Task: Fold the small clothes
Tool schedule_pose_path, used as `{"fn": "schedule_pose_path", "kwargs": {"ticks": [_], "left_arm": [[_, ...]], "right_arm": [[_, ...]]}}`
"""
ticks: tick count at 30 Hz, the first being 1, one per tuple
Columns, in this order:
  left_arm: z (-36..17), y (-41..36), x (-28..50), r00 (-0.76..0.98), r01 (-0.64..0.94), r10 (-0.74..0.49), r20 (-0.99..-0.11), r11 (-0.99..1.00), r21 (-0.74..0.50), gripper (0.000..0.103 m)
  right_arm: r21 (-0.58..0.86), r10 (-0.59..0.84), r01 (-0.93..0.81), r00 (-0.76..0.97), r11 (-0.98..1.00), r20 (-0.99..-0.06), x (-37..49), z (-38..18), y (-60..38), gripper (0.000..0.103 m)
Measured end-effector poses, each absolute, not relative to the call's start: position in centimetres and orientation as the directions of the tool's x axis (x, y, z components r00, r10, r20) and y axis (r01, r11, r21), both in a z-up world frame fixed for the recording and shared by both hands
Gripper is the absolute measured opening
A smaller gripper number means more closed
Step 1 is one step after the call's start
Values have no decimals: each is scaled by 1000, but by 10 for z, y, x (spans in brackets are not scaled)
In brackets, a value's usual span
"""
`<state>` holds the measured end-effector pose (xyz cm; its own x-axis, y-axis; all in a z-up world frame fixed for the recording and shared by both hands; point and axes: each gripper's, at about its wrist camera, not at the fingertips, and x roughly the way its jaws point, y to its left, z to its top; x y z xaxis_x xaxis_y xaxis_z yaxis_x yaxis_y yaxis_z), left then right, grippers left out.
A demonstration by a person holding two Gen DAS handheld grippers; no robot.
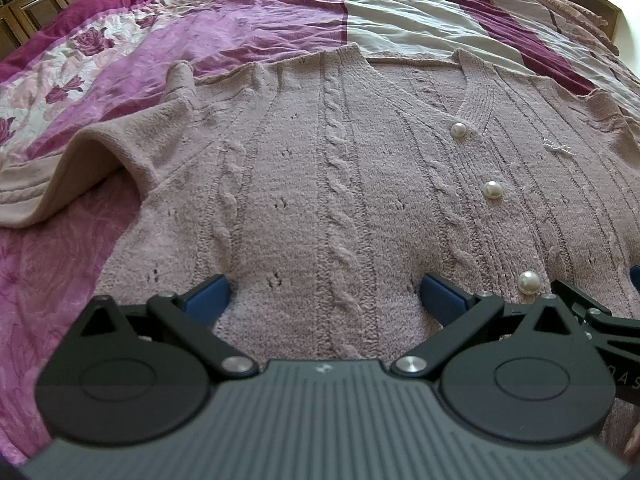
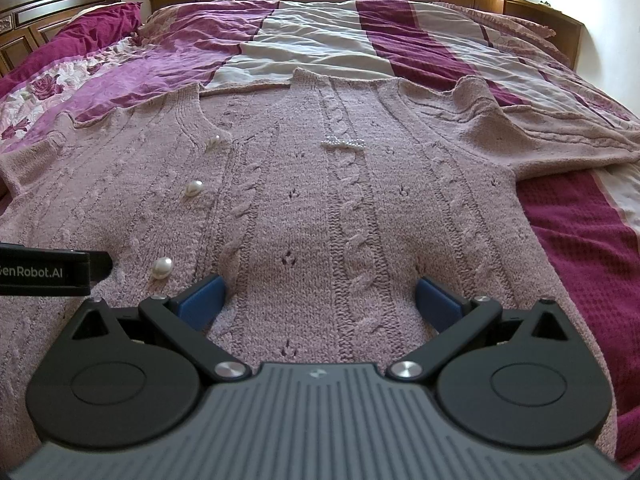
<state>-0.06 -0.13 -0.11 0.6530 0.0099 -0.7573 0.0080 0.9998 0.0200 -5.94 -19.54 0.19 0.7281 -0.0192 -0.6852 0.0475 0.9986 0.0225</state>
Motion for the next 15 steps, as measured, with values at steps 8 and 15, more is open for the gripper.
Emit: {"fn": "schedule_pose_path", "kwargs": {"ticks": [8, 15], "left_arm": [[-1, -1, -1, 653, 8, 10, -757, 1000, 20, 103], [0, 0, 1, 646, 10, 10, -764, 1000, 22, 103]], "right_arm": [[23, -19, 47, 729, 999, -684, -59, 1, -195, 103], [23, -19, 47, 731, 999, -683, -60, 1, -196, 103]]}}
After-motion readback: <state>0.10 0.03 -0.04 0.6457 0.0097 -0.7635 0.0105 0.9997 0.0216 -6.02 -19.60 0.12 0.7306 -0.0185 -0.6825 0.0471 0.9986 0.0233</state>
